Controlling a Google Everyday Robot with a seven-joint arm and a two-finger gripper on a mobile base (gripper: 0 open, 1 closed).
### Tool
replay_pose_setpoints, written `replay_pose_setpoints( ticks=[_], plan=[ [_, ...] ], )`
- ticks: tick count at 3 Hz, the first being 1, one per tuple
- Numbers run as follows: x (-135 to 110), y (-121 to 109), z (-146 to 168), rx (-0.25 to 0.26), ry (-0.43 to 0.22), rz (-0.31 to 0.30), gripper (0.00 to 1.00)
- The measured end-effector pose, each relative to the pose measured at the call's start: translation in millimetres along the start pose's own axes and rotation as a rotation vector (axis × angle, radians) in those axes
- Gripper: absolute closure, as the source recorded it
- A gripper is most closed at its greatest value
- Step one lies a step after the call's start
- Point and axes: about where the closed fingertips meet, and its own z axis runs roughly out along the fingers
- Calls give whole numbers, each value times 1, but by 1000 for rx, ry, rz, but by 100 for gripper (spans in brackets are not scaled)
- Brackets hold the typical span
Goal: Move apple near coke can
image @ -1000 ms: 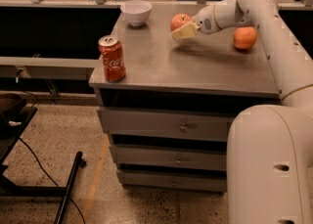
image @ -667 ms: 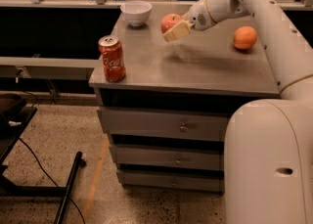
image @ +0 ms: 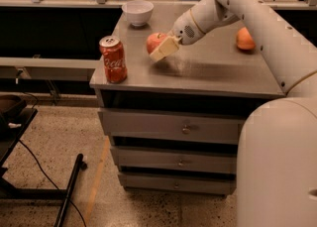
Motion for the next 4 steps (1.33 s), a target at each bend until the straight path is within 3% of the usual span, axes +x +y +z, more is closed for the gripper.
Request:
replay_pose_setpoints(
  ticks=[1, 3, 4],
  plan=[
    [2, 0, 3, -33, -14, 4, 100],
    [12, 32, -6, -44, -38, -126, 100],
    [14, 36, 1, -59, -32, -129, 100]
  ],
)
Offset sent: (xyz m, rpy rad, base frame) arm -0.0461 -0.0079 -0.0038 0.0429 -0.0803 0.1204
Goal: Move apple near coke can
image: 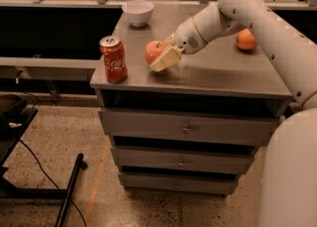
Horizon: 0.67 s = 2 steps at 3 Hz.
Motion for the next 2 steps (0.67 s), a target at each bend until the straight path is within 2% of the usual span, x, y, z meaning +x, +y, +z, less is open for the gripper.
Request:
replay_pose_setpoints(
  ticks=[1, 2],
  plan=[
    [0, 0, 0, 0, 0, 0, 100],
    [-7, 7, 7, 1, -29, -49, 100]
  ],
)
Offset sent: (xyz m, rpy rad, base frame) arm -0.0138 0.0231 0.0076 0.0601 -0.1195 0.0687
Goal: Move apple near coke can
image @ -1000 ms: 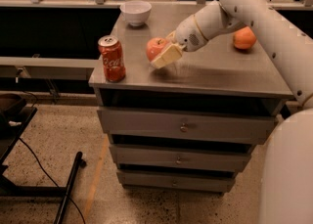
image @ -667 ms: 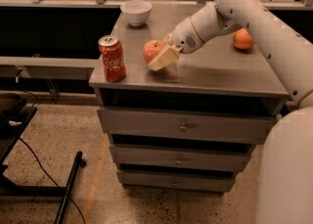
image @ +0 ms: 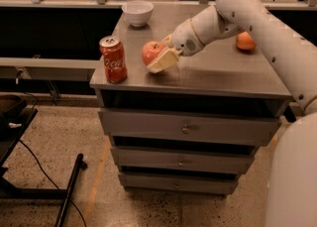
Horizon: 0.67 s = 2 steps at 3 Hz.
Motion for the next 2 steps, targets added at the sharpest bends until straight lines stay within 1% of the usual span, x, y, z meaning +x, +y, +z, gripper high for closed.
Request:
replay_pose_setpoints(
  ticks=[1, 2],
  plan=[
    [-5, 8, 8, -14, -22, -37, 100],
    [-5, 16, 21, -48, -22, -49, 86]
  ],
)
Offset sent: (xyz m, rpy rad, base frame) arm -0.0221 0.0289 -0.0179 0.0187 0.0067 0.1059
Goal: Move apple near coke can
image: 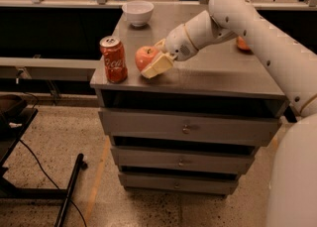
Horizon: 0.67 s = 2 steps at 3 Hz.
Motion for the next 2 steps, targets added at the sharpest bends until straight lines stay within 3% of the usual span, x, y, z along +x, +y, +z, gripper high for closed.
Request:
replay_pose_setpoints(
  ticks=[2],
  plan=[
    [4, 7, 13, -41, -2, -1, 39]
  ],
)
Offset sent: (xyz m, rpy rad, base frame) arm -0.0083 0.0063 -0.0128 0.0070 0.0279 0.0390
